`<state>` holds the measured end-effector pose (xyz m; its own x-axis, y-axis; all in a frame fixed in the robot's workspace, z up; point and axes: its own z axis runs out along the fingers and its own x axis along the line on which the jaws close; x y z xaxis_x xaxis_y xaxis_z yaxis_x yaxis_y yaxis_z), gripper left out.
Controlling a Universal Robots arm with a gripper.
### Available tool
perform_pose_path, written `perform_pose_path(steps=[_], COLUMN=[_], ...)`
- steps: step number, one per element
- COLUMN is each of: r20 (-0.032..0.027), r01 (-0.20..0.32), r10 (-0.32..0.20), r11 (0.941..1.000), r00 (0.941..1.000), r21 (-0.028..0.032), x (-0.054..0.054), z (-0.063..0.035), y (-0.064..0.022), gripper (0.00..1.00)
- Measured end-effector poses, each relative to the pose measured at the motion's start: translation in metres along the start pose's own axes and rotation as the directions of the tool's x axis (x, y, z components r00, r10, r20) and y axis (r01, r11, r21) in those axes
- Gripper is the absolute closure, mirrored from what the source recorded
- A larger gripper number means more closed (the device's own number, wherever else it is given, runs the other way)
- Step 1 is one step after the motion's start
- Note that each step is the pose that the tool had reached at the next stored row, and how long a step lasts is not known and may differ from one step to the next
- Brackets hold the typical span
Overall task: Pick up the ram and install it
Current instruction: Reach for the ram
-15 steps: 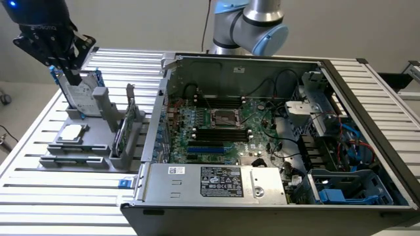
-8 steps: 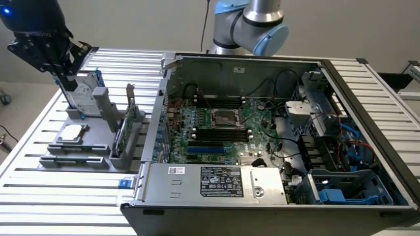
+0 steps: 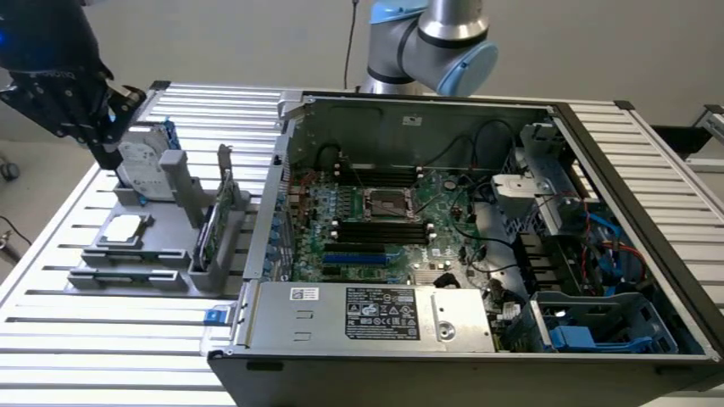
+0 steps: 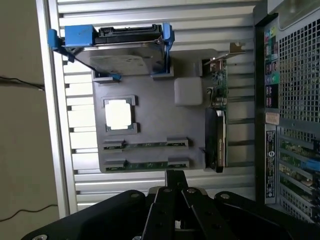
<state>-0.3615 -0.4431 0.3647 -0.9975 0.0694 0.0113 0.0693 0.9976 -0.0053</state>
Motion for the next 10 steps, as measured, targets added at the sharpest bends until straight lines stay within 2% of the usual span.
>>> perform_pose_path(steps=[10], r20=[-0.0053], r01=[0.0], r10=[0.0], r11=[1.0], r00=[1.0], r21=[0.0003], x=[0.018], z=[0.0136], y=[-0.0133], gripper=[0.89])
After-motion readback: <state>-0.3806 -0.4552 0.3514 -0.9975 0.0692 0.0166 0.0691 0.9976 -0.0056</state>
